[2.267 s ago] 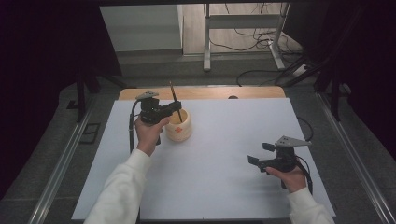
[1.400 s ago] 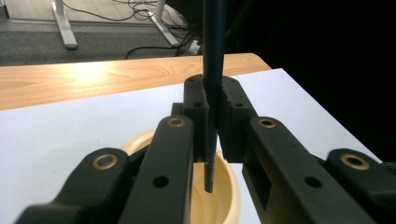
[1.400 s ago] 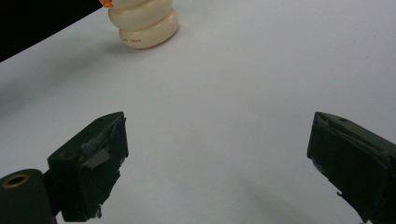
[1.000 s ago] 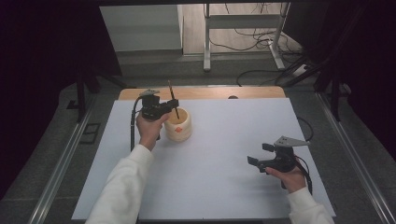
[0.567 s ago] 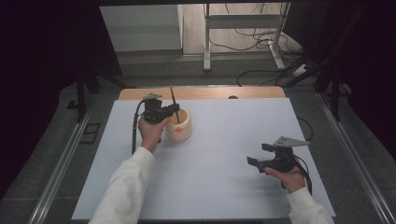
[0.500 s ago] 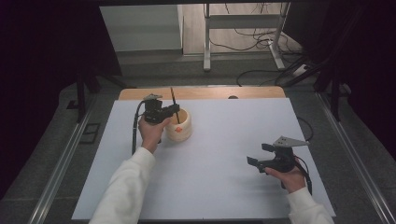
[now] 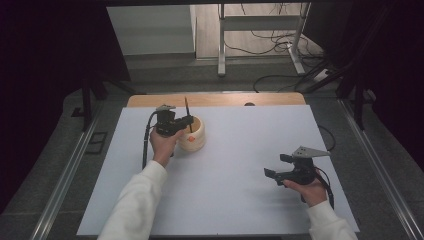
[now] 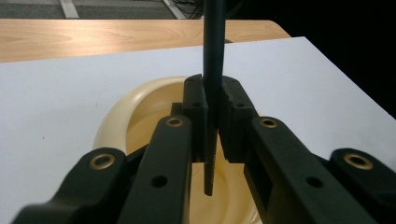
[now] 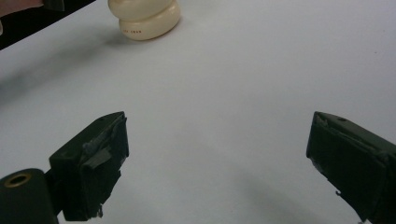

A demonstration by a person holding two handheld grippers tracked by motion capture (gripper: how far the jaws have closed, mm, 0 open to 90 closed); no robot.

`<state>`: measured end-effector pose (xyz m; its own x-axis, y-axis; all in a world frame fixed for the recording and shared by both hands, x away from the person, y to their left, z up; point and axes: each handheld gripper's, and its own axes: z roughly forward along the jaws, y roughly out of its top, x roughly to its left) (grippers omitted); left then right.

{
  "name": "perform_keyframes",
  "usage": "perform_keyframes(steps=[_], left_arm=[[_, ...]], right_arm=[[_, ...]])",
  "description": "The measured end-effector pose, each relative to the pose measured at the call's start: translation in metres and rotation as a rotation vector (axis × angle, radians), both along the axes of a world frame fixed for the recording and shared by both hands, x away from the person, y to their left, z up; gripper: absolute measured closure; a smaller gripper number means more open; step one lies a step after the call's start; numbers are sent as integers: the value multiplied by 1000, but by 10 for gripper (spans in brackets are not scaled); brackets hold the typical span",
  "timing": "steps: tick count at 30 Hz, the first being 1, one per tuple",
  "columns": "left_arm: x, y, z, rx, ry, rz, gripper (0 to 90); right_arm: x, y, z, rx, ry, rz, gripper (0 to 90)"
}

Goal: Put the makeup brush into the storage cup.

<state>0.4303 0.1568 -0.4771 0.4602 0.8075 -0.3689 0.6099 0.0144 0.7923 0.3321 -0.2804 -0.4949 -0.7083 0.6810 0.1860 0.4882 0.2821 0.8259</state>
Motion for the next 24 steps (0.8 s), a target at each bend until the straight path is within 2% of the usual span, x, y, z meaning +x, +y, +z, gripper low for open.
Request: perform_keyframes(steps=[8,10,12,16,17,20,24], left_arm=[[-1,1,-1,0,-4,2,811],[-1,1,-1,-2,-9,14,727],[-1,1,0,-5,-17,31,510],[-4,0,6,-11,-35,42,346],[-5,-1,7,2,-40,41,309],[-8,-2,10,37,-53,25,257],[-13,-5,14,52,-79,-3,241]], right_arm=[[0,1,0,-6,5,4,61],[0,1,0,-6,2,4,61],[0,1,0,-5,3,3,61],[0,1,0,-6,2,3,61],[0,1,0,-6,2,3,61],[0,0,0,-6,0,1,61],[0,1,0,-6,1,0,61]])
